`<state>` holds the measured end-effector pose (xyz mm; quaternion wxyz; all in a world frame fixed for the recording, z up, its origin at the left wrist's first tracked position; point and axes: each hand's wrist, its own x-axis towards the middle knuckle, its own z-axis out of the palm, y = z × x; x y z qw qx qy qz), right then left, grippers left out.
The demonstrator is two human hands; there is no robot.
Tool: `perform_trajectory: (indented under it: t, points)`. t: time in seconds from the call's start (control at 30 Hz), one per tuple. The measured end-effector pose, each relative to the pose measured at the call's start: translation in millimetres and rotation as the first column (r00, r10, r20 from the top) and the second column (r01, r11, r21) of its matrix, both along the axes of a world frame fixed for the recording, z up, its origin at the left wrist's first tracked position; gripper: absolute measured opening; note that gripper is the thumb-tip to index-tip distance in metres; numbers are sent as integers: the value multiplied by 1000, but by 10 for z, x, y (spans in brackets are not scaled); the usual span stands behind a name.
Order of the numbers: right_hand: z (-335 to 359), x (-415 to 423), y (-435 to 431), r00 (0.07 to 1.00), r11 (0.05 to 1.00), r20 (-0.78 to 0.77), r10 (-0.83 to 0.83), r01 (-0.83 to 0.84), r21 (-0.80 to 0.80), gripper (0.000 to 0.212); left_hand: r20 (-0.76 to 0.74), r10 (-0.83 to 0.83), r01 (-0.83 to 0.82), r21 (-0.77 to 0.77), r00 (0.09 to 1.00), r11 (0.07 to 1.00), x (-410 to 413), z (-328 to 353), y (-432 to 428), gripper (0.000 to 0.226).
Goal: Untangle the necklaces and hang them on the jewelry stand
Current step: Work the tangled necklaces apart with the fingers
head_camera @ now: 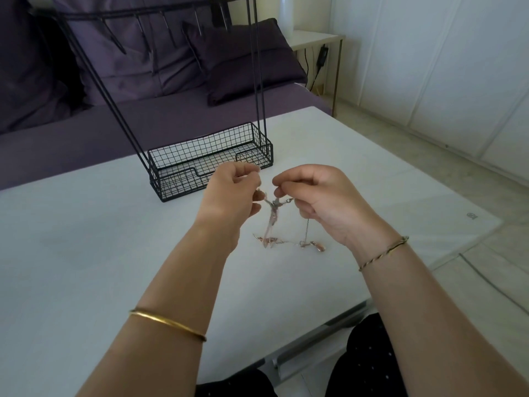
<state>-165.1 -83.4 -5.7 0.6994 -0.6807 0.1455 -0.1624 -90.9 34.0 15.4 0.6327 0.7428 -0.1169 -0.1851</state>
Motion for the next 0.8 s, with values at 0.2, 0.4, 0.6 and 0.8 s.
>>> perform_trajectory:
  t: [0.2,0.4,0.6,0.8]
  points:
    - [4,13,-13,995,994,37,-96,93,56,21,-54,-143,145,31,988,989,-12,-18,37,12]
    - [20,5,-32,984,985,92,-154,146,88,23,157,-259,208,283,953,937,-51,-12,58,19]
    - [19,15,-43,981,985,88,-171,170,24,23,277,-251,153,331,928,931,-94,15,47,7]
    - [-7,5,-52,997,987,-38,-63,57,-148,16,208,-185,128,259,960,957,-70,-20,44,16]
